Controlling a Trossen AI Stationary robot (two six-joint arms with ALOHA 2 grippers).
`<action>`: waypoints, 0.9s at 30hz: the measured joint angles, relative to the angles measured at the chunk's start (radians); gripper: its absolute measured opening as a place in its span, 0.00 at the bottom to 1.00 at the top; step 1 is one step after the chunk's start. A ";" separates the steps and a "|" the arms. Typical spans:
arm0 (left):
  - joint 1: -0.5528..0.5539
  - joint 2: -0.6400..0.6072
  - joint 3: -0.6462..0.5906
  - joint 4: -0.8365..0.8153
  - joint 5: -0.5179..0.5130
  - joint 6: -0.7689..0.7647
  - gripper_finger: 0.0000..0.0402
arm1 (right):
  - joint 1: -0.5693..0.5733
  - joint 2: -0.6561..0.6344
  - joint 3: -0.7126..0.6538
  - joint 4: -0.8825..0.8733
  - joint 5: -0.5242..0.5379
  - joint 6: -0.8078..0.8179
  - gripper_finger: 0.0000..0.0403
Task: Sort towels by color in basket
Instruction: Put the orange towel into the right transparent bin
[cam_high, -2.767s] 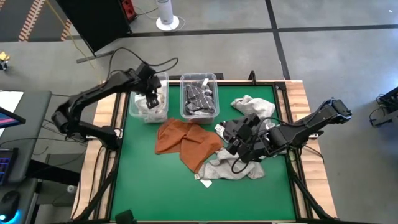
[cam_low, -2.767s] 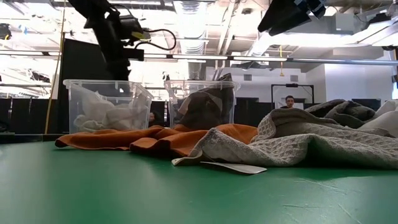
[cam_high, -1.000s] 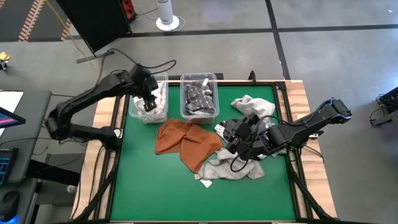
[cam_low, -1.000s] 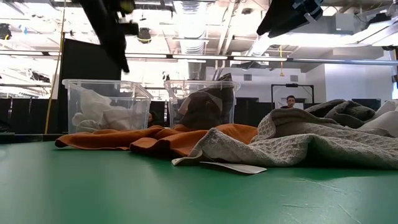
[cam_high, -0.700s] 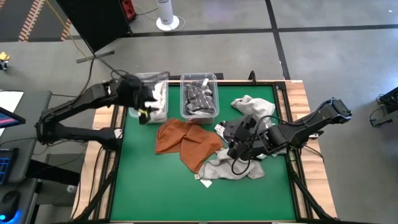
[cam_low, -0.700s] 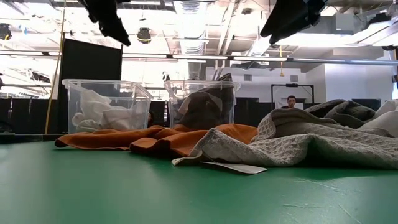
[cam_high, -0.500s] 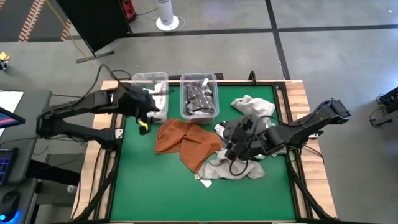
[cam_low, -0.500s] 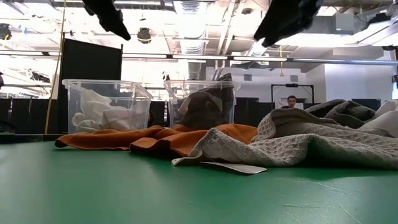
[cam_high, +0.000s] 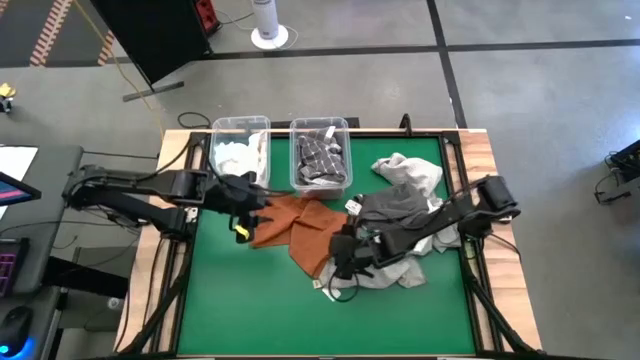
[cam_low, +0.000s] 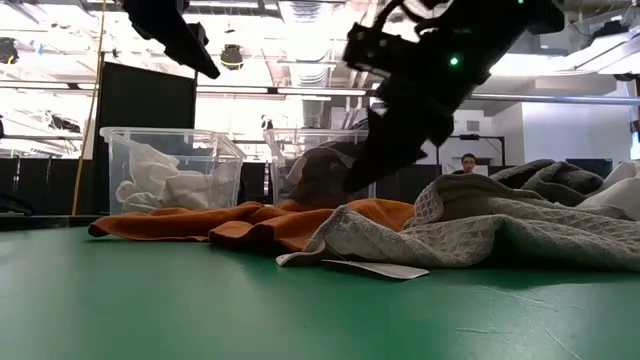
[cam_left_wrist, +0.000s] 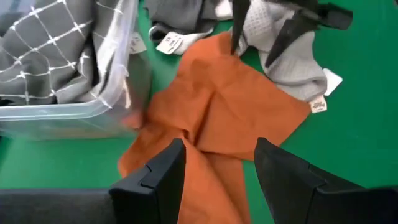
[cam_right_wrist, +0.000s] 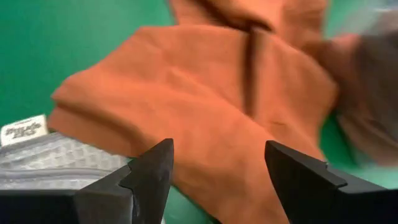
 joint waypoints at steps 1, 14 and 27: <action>-0.015 0.000 -0.002 -0.004 -0.023 -0.006 0.45 | -0.004 0.020 0.014 0.002 -0.008 -0.020 0.70; -0.170 0.000 -0.005 -0.094 -0.158 -0.112 0.45 | -0.084 0.177 0.090 0.022 -0.209 -0.097 0.69; -0.192 0.000 -0.005 -0.110 -0.187 -0.122 0.45 | -0.098 0.187 0.090 0.031 -0.208 -0.162 0.04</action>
